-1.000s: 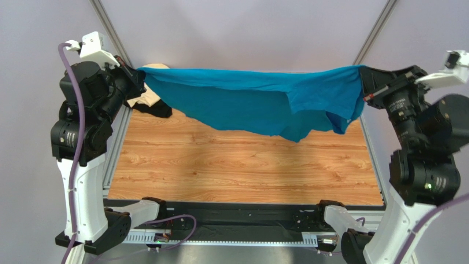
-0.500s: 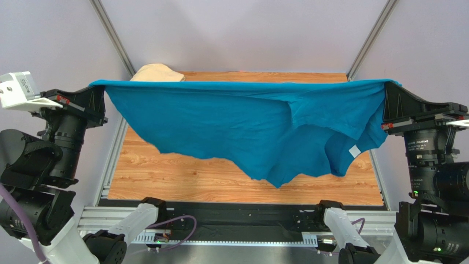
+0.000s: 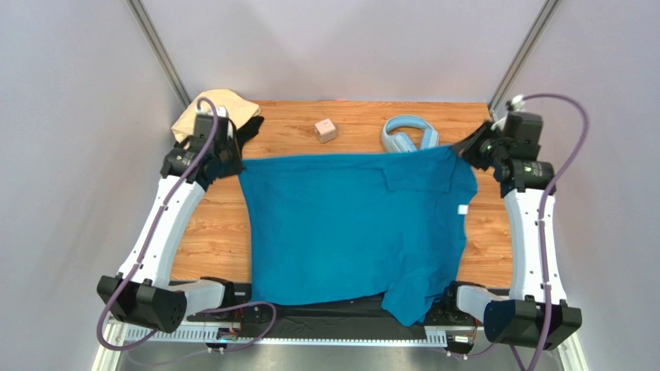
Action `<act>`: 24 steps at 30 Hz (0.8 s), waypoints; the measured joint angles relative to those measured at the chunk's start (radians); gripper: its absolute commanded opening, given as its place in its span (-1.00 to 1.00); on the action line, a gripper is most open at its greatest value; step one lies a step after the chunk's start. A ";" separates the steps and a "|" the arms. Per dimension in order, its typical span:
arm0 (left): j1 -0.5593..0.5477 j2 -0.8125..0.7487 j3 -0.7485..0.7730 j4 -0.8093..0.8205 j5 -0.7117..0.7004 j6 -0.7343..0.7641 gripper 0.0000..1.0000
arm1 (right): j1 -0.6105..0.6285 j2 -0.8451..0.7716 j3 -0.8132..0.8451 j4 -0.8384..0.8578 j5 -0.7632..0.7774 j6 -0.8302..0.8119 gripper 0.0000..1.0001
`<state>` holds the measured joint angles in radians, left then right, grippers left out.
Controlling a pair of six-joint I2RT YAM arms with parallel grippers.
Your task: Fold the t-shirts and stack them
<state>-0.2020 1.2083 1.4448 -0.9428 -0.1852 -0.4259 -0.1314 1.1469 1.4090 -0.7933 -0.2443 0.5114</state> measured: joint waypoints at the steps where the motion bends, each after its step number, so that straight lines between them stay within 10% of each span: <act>1: 0.000 0.006 -0.082 0.003 0.009 -0.009 -1.00 | 0.002 0.001 -0.061 -0.005 -0.012 0.001 -1.00; 24: 0.000 0.184 -0.185 0.096 0.084 -0.017 -1.00 | 0.050 0.261 -0.426 0.110 -0.056 -0.009 -1.00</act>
<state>-0.2020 1.3922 1.2598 -0.8467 -0.1013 -0.4431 -0.0818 1.4075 0.9829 -0.6834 -0.3004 0.5026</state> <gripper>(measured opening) 0.007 0.009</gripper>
